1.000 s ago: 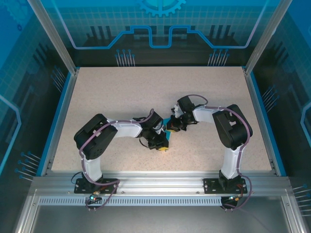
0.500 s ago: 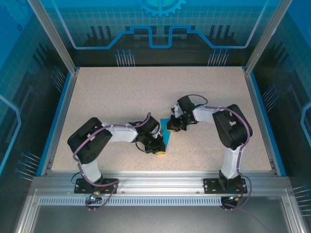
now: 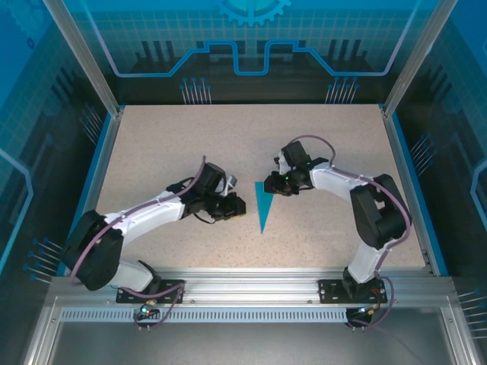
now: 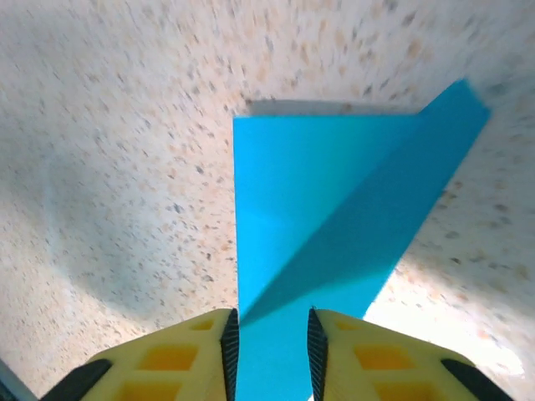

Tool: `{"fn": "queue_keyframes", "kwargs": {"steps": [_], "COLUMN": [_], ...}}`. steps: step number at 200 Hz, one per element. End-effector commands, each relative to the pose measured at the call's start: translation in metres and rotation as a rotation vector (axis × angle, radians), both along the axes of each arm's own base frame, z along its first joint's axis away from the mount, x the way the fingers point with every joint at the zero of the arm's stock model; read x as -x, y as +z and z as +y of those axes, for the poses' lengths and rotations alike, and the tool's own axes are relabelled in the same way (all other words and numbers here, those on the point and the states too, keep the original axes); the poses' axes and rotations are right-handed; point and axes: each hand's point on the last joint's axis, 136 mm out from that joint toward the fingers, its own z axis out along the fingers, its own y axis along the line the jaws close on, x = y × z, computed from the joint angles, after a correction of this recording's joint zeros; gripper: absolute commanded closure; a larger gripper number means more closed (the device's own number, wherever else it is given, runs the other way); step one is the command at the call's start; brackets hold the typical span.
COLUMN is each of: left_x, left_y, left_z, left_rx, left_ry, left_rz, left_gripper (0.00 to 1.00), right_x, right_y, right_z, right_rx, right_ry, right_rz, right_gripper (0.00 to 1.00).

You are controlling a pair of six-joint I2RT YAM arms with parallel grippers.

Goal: Fold a paper plane with a square sheet of paper (fold left side to right side)
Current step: Turn over the paper plane at the center of the table.

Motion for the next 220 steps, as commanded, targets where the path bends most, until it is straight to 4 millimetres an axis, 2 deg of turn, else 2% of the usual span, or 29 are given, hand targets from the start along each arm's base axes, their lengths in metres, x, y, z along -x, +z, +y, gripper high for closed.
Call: {"fn": "queue_keyframes", "kwargs": {"steps": [1,19,42,88,116,143,155,172,200,220], "left_x": [-0.018,-0.033,-0.043,-0.04,-0.036,-0.035,-0.035,-0.034,-0.034,-0.033], "left_y": [0.004,0.015,0.025,0.029,0.033,0.041,0.044,0.048,0.055,0.062], "left_z": [0.034,0.052,0.068,0.084,0.092,0.1,0.103,0.105,0.112,0.119], "left_rx": [-0.092,-0.14,-0.182,-0.226,-0.25,-0.279,-0.289,-0.296,-0.31,-0.319], "left_ry": [0.096,0.166,0.22,0.255,0.264,0.275,0.278,0.281,0.302,0.326], "left_rz": [-0.082,-0.146,-0.198,-0.223,-0.252,-0.284,-0.293,-0.305,-0.326,-0.35], "left_gripper": [0.77,0.65,0.53,0.41,0.33,0.27,0.26,0.25,0.24,0.21], "right_x": [0.009,0.02,0.035,0.044,0.047,0.049,0.049,0.05,0.059,0.067], "right_y": [0.021,0.024,0.017,-0.011,-0.023,-0.017,-0.006,0.016,0.05,0.066], "right_z": [-0.013,-0.014,-0.011,-0.001,0.006,0.01,0.013,0.02,0.037,0.052], "right_rx": [0.141,0.204,0.275,0.351,0.368,0.393,0.395,0.371,0.273,0.153], "right_ry": [-0.004,-0.004,-0.006,-0.017,0.001,0.022,0.036,0.056,0.092,0.115], "right_rz": [-0.069,-0.09,-0.078,-0.015,0.013,0.01,-0.012,-0.049,-0.089,-0.103], "right_gripper": [0.62,0.51,0.4,0.41,0.54,0.79,0.89,0.96,1.0,1.0]}}
